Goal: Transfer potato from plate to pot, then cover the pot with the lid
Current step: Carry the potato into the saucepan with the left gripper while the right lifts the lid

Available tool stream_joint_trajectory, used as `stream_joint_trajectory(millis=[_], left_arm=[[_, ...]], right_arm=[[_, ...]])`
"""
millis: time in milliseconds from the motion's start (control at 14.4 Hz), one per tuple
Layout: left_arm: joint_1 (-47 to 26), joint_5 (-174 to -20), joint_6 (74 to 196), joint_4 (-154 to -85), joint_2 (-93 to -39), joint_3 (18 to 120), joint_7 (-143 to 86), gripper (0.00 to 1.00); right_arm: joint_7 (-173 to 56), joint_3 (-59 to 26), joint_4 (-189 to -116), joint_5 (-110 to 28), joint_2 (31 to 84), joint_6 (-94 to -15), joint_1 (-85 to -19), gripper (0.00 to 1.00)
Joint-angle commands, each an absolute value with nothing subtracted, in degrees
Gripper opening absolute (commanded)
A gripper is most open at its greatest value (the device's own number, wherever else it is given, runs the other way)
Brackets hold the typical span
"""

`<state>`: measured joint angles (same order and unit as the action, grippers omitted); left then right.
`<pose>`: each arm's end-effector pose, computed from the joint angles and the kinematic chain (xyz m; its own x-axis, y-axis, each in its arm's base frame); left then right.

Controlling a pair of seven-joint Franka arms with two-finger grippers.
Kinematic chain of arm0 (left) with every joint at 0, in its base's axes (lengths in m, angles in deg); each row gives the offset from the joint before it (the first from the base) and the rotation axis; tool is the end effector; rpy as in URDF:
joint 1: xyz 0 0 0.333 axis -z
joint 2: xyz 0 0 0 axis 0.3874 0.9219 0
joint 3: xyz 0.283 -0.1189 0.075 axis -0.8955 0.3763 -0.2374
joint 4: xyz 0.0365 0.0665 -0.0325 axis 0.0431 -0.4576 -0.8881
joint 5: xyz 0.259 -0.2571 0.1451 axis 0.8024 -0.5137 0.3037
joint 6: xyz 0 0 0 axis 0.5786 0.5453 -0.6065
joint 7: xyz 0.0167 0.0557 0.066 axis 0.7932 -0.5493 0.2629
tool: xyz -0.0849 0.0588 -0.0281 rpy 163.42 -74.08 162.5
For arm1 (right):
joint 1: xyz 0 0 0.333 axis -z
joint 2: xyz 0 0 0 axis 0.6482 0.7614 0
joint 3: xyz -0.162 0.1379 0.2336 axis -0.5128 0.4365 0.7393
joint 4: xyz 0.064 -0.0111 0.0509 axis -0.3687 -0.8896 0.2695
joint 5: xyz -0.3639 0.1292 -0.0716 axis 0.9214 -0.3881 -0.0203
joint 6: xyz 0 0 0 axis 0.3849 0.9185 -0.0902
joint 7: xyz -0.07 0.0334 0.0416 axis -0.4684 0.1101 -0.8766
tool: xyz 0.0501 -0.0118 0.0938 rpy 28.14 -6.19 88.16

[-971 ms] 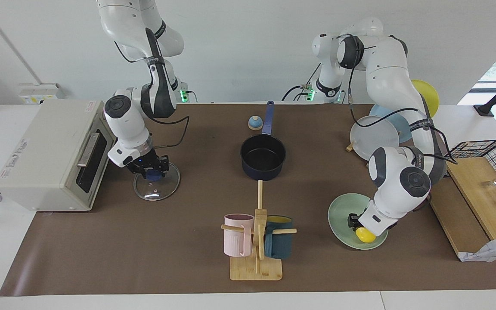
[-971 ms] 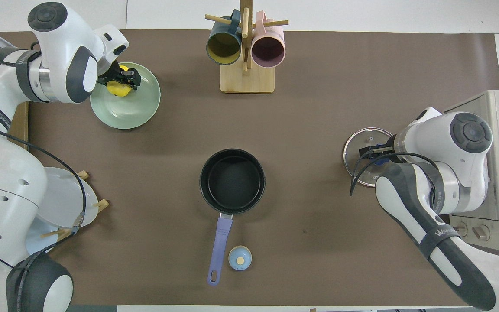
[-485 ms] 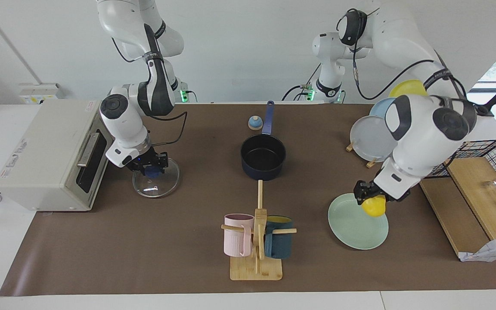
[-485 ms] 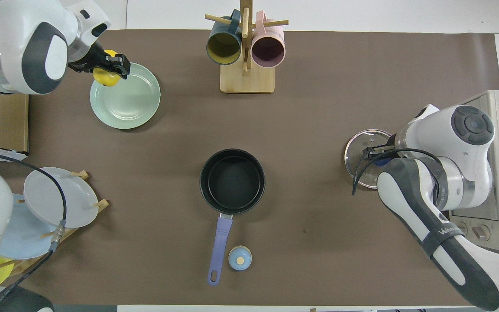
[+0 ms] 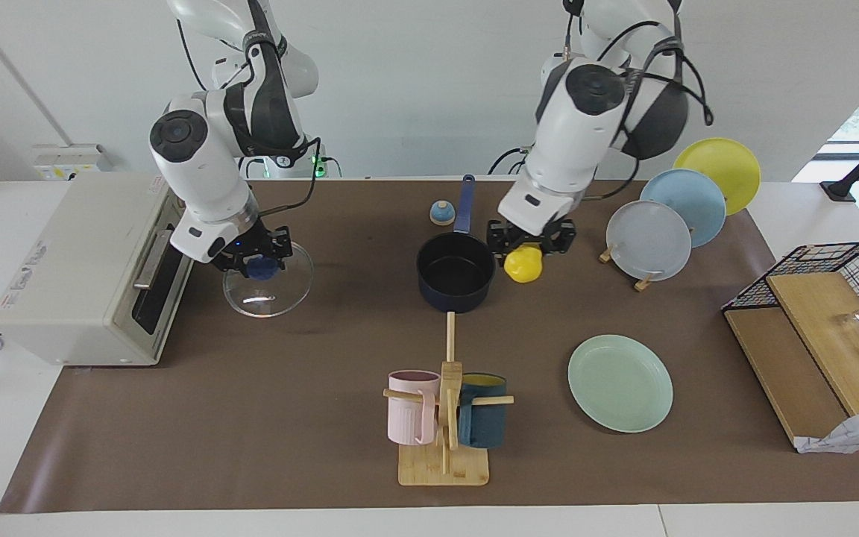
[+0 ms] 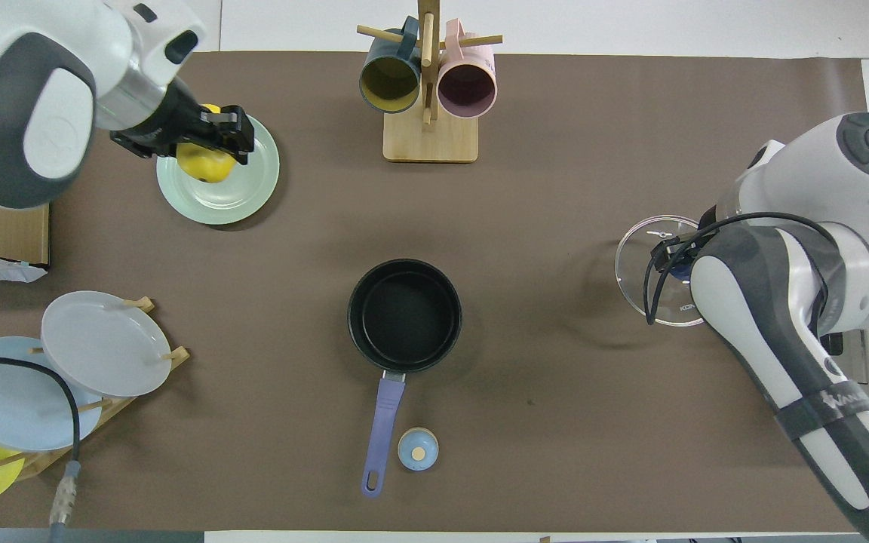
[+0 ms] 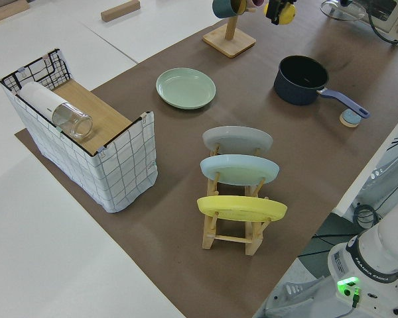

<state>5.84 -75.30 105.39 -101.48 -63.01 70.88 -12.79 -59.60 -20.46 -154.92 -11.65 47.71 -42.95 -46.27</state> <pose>0.5347 -0.3525 0.5056 0.9995 -0.0236 0.0196 -0.0256 -0.9942 0.1048 0.5694 0.0910 0.4618 0.9600 0.2637 -0.0937 0.2615 -0.9645 -0.0356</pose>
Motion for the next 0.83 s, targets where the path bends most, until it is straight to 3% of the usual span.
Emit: stream_joint_trajectory(millis=[0, 277, 763], left_arm=[[9.45, -75.56, 119.34, -121.31, -70.9, 69.61, -11.52, 0.0], [13.32, -75.48, 125.78, -126.87, -69.24, 69.44, -8.62, 0.0], [16.84, -74.69, 130.0, -129.96, -66.87, 69.26, -4.67, 0.0]], right_arm=[[-59.12, -18.41, -154.76, -12.92, 47.08, -42.8, -46.12, 0.0], [-60.88, -17.09, -154.67, -12.92, 47.08, -42.89, -46.12, 0.0], [-60.88, -16.65, -154.67, -12.83, 47.08, -42.89, -46.12, 0.0]])
